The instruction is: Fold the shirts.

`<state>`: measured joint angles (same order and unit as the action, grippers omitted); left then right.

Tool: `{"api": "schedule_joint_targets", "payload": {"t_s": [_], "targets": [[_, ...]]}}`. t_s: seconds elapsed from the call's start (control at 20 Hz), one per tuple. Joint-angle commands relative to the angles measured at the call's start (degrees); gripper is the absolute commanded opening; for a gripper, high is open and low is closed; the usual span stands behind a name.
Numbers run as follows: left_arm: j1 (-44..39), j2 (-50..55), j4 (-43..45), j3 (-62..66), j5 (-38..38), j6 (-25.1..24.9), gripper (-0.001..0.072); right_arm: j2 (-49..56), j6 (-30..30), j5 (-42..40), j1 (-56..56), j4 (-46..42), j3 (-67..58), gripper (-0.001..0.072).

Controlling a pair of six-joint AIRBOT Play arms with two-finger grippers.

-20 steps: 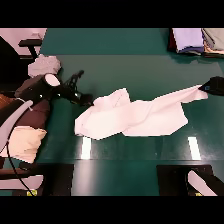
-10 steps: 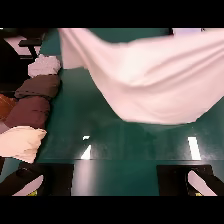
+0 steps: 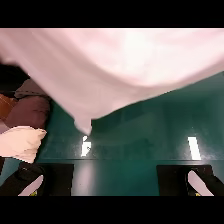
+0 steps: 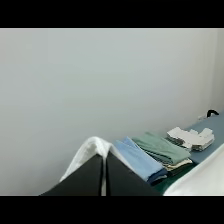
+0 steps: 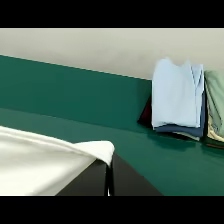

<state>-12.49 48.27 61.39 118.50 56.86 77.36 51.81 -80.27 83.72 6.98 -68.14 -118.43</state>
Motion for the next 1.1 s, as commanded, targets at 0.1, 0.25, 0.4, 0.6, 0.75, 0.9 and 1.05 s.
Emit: {"api": "schedule_joint_targets", "payload": {"t_s": [0.1,0.25,0.4,0.6,0.75,0.9,1.05], "targets": [[0.04,1.22,9.20,-5.77,2.64,4.48,0.0023,4.79,-2.99,2.38,0.00,-1.03,-6.21,0.0016],[0.04,6.36,15.67,-13.11,8.28,6.91,0.0024,10.75,-6.01,5.77,0.00,-0.85,-5.16,0.0015],[0.04,15.21,16.85,-21.09,9.31,7.85,0.0025,16.26,-7.43,6.54,0.00,-0.92,7.26,0.0016],[0.04,31.04,17.07,-27.36,6.80,8.17,0.0026,27.76,-5.97,4.76,-1.81,-0.90,18.64,0.0016],[1.07,38.51,16.17,-27.36,6.62,9.90,0.0600,35.39,-5.16,1.33,-3.76,-0.85,19.23,0.0145],[4.96,38.42,15.56,-26.95,9.42,11.13,0.0596,40.50,-5.07,3.67,-3.19,1.29,13.73,0.0412],[10.05,34.64,15.54,-28.09,18.47,9.03,0.0596,39.52,-1.84,10.01,-1.14,4.11,13.81,0.0411]]}}
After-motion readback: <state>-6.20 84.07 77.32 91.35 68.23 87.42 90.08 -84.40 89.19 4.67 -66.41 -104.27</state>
